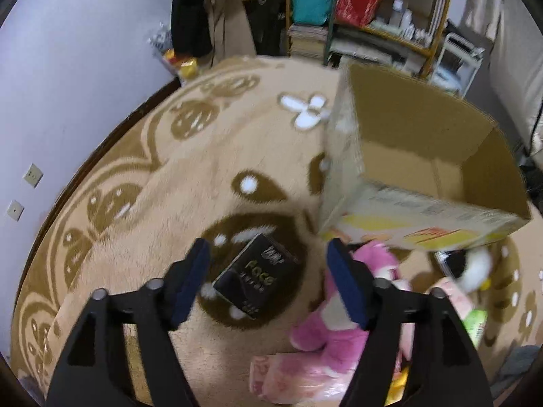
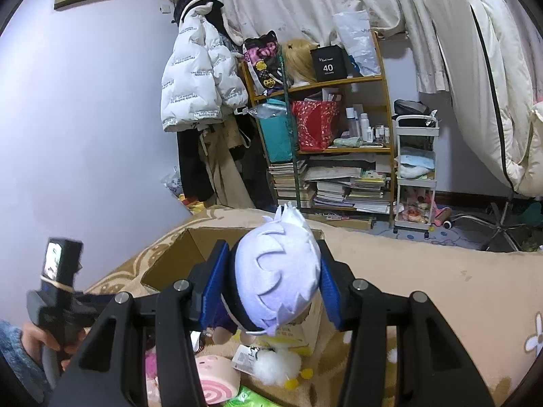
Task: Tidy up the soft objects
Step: 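Lift the tissue pack with the left gripper while the right gripper lifts the doll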
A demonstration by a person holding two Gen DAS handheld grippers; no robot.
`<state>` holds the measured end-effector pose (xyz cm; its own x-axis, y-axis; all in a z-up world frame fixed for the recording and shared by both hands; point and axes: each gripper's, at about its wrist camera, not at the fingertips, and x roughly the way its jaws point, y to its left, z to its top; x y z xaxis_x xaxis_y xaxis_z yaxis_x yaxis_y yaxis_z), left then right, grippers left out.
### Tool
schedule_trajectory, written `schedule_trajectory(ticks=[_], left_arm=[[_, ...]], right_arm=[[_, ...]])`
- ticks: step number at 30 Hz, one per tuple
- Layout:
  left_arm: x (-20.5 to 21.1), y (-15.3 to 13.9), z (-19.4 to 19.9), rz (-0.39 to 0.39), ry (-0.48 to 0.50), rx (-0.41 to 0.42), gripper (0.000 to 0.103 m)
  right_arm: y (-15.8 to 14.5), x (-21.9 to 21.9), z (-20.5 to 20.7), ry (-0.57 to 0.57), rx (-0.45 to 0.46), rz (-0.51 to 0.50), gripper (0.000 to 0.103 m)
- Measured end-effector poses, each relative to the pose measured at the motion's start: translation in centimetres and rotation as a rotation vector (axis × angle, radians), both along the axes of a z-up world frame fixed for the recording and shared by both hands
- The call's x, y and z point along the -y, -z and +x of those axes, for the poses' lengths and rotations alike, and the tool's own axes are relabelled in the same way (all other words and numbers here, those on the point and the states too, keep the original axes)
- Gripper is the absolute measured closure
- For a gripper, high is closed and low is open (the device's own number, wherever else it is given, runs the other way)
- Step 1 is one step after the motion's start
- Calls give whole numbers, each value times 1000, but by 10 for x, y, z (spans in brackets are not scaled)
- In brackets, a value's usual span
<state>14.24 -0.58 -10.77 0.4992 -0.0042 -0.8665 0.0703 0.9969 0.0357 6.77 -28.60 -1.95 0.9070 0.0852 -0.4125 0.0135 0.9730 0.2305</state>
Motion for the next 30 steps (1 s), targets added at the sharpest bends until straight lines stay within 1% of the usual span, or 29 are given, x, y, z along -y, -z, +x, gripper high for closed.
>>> schedule_trajectory(ticks=[5, 7, 11, 14, 17, 20, 23, 25, 30], left_arm=[[-4, 27, 8, 44, -15, -82, 25], [-3, 34, 8, 53, -3, -108, 24], [1, 46, 9, 101, 13, -123, 24], [-2, 51, 10, 93, 10, -144, 24], [-2, 55, 10, 100, 17, -147, 28], [0, 63, 13, 104, 31, -168, 36], [7, 67, 11, 139, 69, -144, 41], [7, 64, 10, 133, 67, -130, 42], [5, 40, -1, 139, 45, -31, 43]], right_arm=[[1, 6, 2, -4, 5, 37, 50], [2, 8, 1, -7, 6, 48, 50], [3, 11, 2, -10, 1, 56, 50], [7, 14, 5, -14, -16, 68, 50], [8, 16, 5, -14, -19, 80, 50], [6, 18, 6, -11, -16, 89, 50], [7, 20, 6, -11, -17, 93, 50], [6, 20, 6, -9, -15, 90, 50], [5, 23, 4, -7, -3, 89, 50]])
